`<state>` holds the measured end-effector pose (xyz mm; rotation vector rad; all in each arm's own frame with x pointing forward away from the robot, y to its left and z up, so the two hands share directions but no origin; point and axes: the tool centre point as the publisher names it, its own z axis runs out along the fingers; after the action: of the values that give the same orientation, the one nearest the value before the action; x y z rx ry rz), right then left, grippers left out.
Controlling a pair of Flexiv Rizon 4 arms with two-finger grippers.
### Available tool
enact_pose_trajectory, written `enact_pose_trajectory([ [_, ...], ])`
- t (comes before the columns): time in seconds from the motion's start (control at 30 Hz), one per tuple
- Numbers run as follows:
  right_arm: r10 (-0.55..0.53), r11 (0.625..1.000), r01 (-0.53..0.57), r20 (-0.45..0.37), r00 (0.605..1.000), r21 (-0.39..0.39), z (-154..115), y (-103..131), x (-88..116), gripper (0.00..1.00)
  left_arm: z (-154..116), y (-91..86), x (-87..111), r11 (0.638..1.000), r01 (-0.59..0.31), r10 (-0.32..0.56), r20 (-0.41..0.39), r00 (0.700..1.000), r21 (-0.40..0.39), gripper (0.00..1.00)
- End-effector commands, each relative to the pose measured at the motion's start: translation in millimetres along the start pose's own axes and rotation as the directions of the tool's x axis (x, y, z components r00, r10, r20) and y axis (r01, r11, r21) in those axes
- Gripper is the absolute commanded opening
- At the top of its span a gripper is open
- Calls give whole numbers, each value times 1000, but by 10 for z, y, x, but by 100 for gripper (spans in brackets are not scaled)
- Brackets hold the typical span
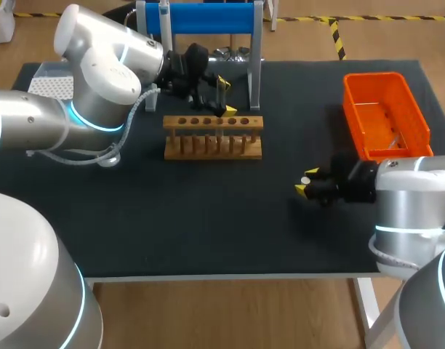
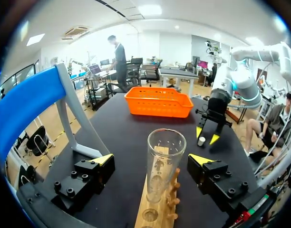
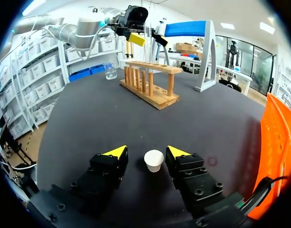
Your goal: Invert the test tube, pick up the pipette, mount the tip to pipette, aspirate from beaker and dispense into the tube, eject the tip, return the pipette, and cap with the stopper.
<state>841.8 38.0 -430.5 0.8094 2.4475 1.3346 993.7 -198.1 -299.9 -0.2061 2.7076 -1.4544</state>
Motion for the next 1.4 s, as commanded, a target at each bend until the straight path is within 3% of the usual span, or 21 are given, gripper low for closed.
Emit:
enact_pose_trajectory([
  [0.03,4,1000,-4,13,1000,-3,9,2,-4,50,0,-4,-12,1000,1,-1,-3,1000,-3,100],
  [1.4,11,1000,-11,27,1000,6,-24,-23,-20,39,0,-4,-12,1000,1,-1,-3,1000,-3,100],
])
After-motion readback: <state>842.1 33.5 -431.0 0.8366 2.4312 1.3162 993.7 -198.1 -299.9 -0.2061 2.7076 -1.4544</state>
